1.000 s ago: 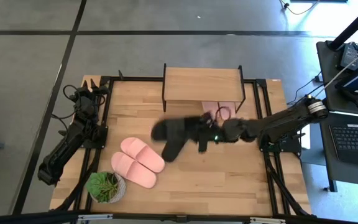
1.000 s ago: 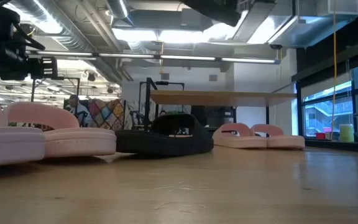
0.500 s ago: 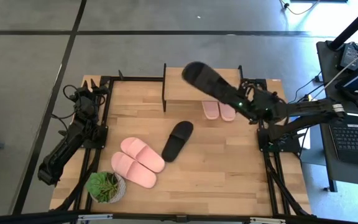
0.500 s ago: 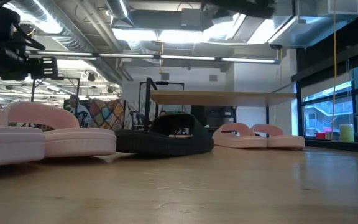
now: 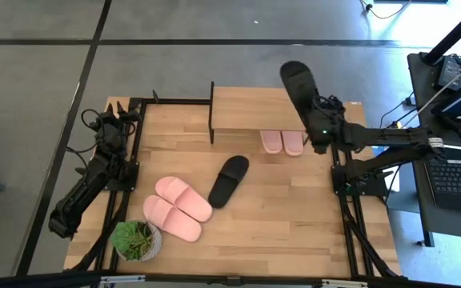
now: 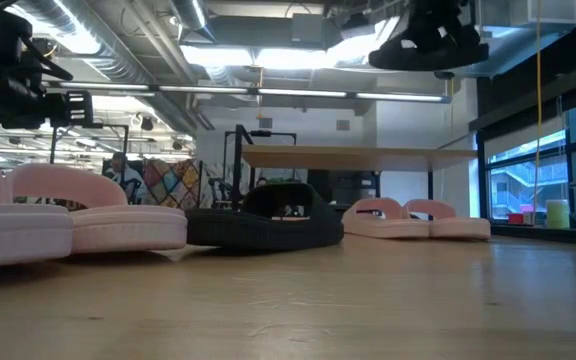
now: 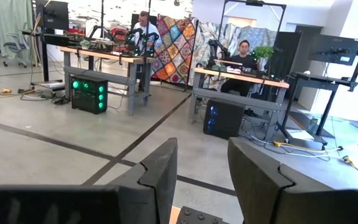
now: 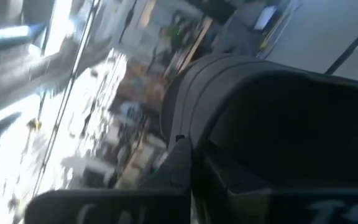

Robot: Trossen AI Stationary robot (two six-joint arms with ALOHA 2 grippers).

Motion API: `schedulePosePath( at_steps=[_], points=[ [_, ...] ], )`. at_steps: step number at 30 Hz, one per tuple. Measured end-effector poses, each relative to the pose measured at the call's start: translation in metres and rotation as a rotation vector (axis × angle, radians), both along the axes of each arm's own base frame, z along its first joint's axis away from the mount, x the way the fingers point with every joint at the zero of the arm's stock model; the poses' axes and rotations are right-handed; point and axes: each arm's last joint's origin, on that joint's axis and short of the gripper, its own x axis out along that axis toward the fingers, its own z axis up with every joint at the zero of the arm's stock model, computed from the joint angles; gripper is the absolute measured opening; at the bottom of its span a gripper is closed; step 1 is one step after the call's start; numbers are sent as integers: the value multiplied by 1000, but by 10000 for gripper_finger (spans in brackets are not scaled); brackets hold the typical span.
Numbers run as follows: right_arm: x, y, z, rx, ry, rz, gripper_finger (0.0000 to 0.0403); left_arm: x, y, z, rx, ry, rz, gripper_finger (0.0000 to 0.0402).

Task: Pick and place slides into the shelf
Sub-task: Put the black slipper on the shelf

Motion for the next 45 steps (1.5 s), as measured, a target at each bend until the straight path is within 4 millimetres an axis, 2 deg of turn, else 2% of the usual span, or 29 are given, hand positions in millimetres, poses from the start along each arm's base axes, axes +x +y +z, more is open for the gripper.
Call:
schedulePosePath(
  at_steps=[6, 10, 18, 25, 29, 35, 45],
  points=[
    [22, -22, -25, 37, -79, -82, 13, 0, 0, 0, 0, 0, 0, 134],
    [30, -42, -38, 84, -101, -57, 13, 0, 0, 0, 0, 0, 0, 134],
    [33, -68, -51, 118, -117, -102, 13, 0, 0, 0, 1, 0, -7, 134],
    [36, -74, -74, 183, -143, -153, 13, 2, 0, 0, 4, 3, -61, 134],
    [31, -72, -83, 222, -140, -191, 13, 2, 0, 0, 4, 4, -61, 134],
    [20, -70, -89, 268, -100, -225, 13, 2, 0, 0, 4, 4, -60, 134],
    [13, -77, -94, 320, -57, -239, 16, 2, 0, 0, 4, 5, -60, 134]
  ],
)
